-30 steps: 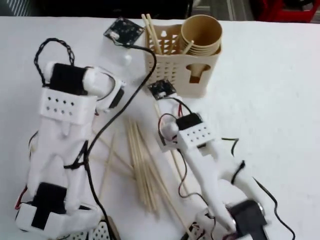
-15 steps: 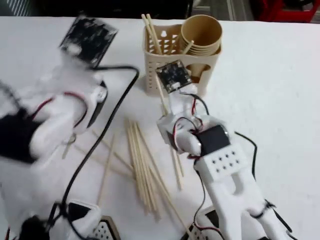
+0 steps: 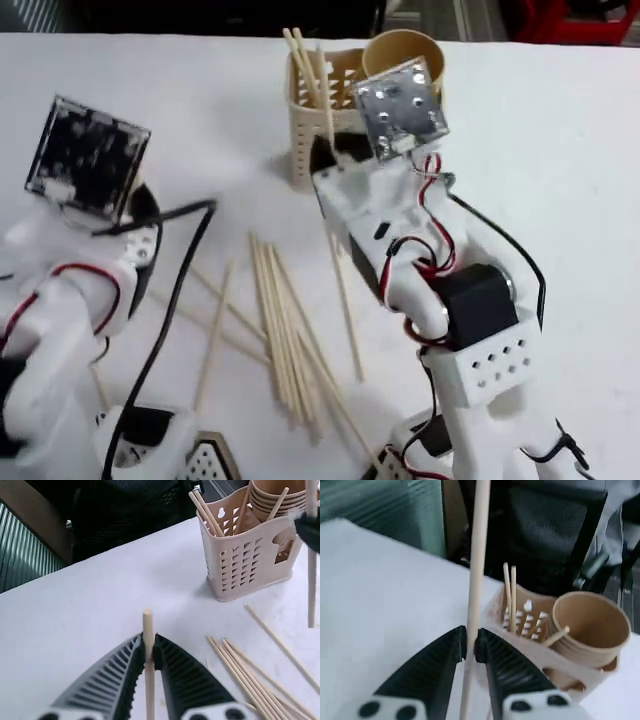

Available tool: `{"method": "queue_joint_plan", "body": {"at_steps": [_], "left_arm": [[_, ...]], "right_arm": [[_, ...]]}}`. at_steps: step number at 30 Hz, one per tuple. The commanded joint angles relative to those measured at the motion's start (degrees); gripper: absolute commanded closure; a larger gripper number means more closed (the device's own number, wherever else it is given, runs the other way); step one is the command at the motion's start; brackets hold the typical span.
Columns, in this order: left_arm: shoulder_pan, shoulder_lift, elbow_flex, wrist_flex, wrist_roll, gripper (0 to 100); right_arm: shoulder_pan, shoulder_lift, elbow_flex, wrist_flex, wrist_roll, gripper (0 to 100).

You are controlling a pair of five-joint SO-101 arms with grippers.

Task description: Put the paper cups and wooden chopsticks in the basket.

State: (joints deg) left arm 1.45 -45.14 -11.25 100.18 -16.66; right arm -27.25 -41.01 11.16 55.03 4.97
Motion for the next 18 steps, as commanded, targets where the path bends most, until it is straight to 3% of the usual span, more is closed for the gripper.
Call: {"method": "queue_joint_plan", "body": {"at_steps": [1,13,18], "left_arm": [[-0.5,-7.3,6.8,-4.7,-0.4,98],[-0.5,-18.5,20.3,-7.6,-0.5,98],[-0.5,-20.9,22.7,-7.6,-0.6,98]], "right_arm": [[0.1,-1.1,-2.6,-11.6,0.4,98.1],[3.7,14.4,-3.0,-41.4,0.4,98.1],[6.1,21.3,-2.9,-46.4,0.4,98.1]]}}
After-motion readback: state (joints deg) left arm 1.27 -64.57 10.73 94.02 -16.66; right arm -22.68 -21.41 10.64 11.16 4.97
